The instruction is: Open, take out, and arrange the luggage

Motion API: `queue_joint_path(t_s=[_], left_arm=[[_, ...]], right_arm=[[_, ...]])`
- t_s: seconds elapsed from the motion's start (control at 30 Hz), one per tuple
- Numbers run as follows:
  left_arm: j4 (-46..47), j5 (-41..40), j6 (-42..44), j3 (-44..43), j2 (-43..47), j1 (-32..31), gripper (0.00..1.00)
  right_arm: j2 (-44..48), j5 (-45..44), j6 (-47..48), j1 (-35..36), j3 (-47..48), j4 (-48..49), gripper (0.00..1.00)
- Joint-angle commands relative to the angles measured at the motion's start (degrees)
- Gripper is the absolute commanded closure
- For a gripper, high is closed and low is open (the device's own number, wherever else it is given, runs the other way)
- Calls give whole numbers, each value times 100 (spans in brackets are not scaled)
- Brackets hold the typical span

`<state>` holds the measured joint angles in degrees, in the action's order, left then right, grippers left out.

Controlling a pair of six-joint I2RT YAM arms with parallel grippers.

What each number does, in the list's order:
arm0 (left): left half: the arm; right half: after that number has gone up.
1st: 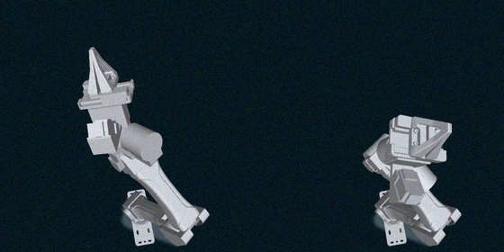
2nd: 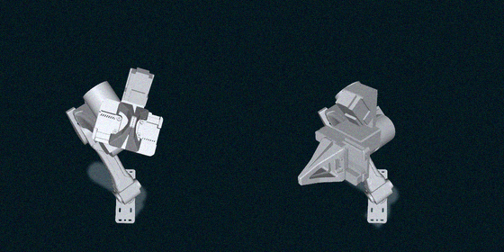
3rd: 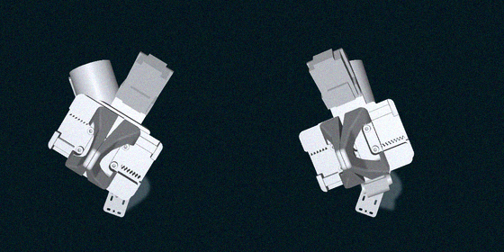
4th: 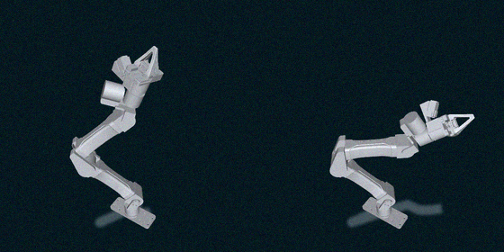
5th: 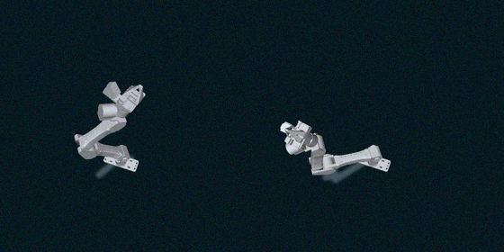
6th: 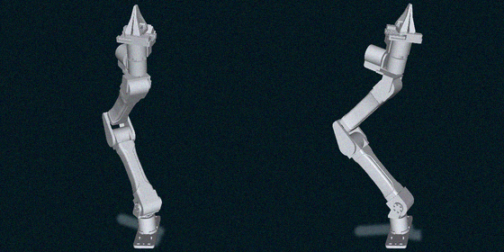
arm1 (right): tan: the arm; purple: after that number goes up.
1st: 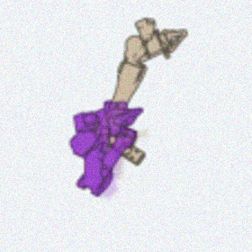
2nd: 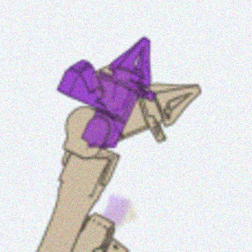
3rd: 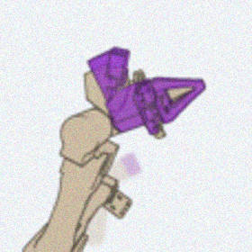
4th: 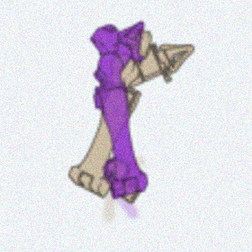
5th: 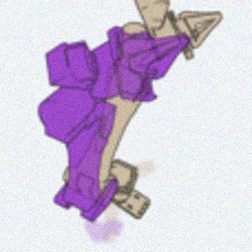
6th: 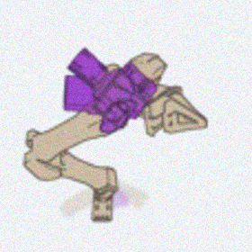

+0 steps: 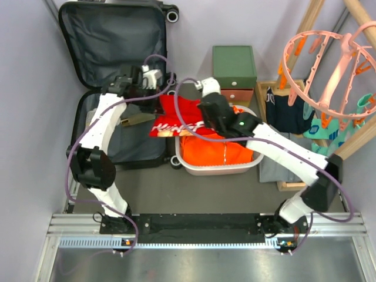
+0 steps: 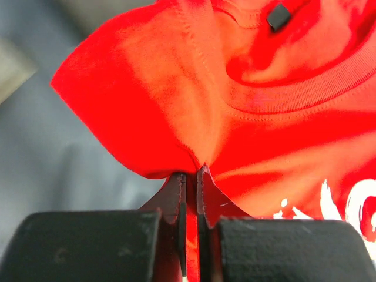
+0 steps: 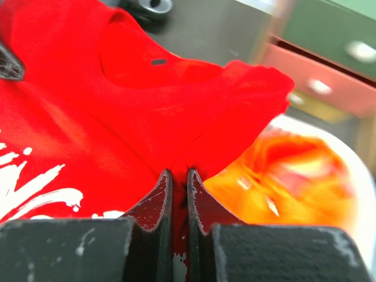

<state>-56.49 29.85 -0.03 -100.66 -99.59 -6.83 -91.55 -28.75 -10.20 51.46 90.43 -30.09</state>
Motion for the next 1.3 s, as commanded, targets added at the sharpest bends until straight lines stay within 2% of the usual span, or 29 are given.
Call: queue_joint_path(t_s=[0.0, 0.1, 0.13, 0.3, 0.53, 0.77, 0.83, 0.87, 0.9, 0.93, 0.97, 1.0, 1.07, 1.1, 1.17, 1.23, 1.27], left_arm=[[532, -92, -383, -7, -68, -913, 100], [1093, -426, -524, 353, -236, -1494, 100], [1253, -758, -533, 563, -262, -1645, 100], [1781, -1393, -392, 978, -534, -2365, 100], [1457, -2034, -515, 1031, -764, -2507, 100], [1799, -3186, -357, 1558, -114, -2499, 100], [1773, -3248, -279, 1620, -148, -2499, 100], [1729, -3144, -243, 1620, -174, -2490, 100], [1686, -3012, -199, 1611, -209, -2490, 100], [1563, -2541, -147, 1559, -279, -2499, 98], [1510, -2432, -129, 1515, -289, -2507, 93], [1492, -2405, -120, 1471, -315, -2499, 82], [1457, -2571, -32, 1322, -298, -2507, 76], [1439, -2650, -41, 1251, -289, -2507, 69], [1273, -2852, 187, 988, -219, -2490, 62], [1141, -2932, 293, 682, -140, -2499, 48], [1071, -3115, 319, 593, -70, -2490, 45]], right_arm=[[980, -666, -184, -311, -876, -419, 100], [1402, -684, -474, -733, -1685, -507, 100], [1481, -641, -622, -830, -2096, -490, 100], [1570, -482, -1001, -1287, -2873, -541, 100], [1307, -597, -1301, -1411, -3110, -798, 100], [894, -394, -1204, -1753, -3164, -332, 100], [753, -456, -1221, -1754, -3024, -366, 88], [639, -491, -1239, -1754, -2962, -488, 77], [595, -569, -1257, -1754, -2900, -585, 74], [577, -622, -1283, -1754, -2778, -664, 71], [568, -649, -1292, -1762, -2733, -822, 63], [629, -727, -1301, -1754, -2681, -902, 60], [752, -772, -1309, -1745, -2531, -1042, 53], [935, -807, -1301, -1727, -2487, -1121, 52], [1094, -851, -1213, -1684, -2364, -1157, 50], [1253, -930, -1090, -1543, -2197, -1184, 49], [1253, -939, -1055, -1499, -2136, -1192, 50]])
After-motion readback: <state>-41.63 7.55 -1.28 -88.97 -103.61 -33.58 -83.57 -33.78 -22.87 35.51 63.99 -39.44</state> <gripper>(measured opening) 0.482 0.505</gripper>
